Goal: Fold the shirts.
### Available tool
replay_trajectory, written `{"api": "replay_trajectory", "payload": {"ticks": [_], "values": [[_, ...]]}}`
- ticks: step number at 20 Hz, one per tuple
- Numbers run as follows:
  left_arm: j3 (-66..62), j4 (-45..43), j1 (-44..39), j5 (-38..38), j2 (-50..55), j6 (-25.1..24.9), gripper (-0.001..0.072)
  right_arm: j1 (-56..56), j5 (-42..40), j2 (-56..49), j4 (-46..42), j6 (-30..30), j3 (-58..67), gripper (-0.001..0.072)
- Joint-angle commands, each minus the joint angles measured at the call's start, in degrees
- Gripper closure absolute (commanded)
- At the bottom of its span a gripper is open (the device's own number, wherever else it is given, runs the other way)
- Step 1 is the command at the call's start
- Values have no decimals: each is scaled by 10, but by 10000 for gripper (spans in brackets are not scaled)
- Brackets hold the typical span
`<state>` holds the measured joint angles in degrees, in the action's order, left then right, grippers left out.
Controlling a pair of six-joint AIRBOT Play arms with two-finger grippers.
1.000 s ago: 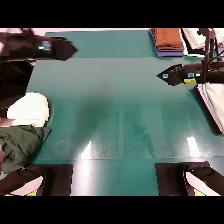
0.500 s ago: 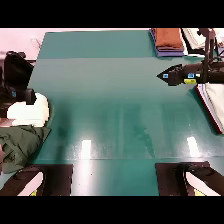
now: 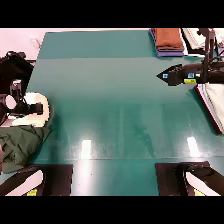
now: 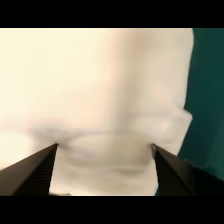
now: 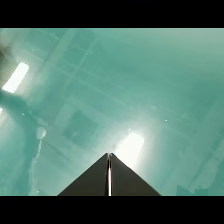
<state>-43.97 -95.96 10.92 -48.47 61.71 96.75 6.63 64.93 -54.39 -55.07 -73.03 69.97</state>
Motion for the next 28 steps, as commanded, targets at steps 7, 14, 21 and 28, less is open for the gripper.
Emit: {"api": "replay_trajectory", "payload": {"ticks": [7,14,21,28], "values": [[-180,10,-20,-92,-22,-26,683,1,-50,18,1,0,16,695],[-460,10,-264,-151,-95,-42,684,0,-73,18,-6,0,172,695],[-473,23,-497,-175,-7,-42,682,-1,-73,19,-6,0,243,695],[-473,225,-582,-104,190,-86,68,0,-57,19,-5,0,247,695]]}}
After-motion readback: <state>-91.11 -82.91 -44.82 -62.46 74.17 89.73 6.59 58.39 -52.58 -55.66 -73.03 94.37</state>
